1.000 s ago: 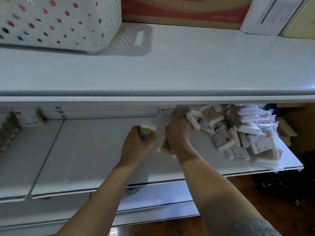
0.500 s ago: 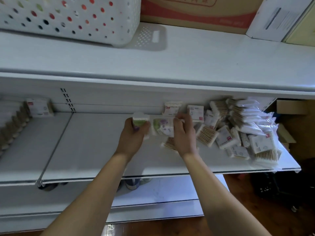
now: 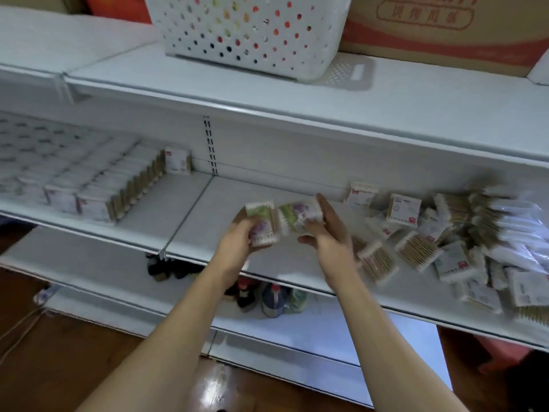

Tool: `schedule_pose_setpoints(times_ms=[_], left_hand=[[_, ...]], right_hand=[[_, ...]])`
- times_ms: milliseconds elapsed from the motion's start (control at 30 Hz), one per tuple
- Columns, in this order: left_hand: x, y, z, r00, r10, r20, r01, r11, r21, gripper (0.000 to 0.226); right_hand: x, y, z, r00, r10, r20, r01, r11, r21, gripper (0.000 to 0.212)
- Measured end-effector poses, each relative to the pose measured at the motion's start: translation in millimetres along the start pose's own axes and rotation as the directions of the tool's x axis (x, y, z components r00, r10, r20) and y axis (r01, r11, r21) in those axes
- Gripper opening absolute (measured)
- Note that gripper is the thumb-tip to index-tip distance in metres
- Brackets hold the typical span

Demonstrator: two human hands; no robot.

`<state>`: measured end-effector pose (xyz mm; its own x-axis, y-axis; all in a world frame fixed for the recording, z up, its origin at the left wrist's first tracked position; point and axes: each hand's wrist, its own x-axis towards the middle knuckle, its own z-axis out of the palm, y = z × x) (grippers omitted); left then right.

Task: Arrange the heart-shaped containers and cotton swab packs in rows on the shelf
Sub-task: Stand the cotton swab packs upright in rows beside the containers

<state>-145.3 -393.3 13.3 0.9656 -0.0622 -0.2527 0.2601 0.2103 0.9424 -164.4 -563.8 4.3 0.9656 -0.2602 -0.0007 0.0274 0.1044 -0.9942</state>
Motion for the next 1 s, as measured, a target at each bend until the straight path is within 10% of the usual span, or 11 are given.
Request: schedule_pose_setpoints(times_ms=[367, 1000], left_hand=[[-24, 41, -180, 0.911, 0.307, -0.276, -0.284, 0.951, 0.122, 0.023], [53, 150, -502, 0.897, 0.336, -0.288, -0.306, 0.941, 0.144, 0.045]], right_hand=[[-29, 7, 170, 0.964, -0.169, 0.205, 0.193, 0.976, -0.103, 0.048], [8, 37, 500, 0.922, -0.301, 0.243, 0.353, 0.912, -0.208, 0.036]])
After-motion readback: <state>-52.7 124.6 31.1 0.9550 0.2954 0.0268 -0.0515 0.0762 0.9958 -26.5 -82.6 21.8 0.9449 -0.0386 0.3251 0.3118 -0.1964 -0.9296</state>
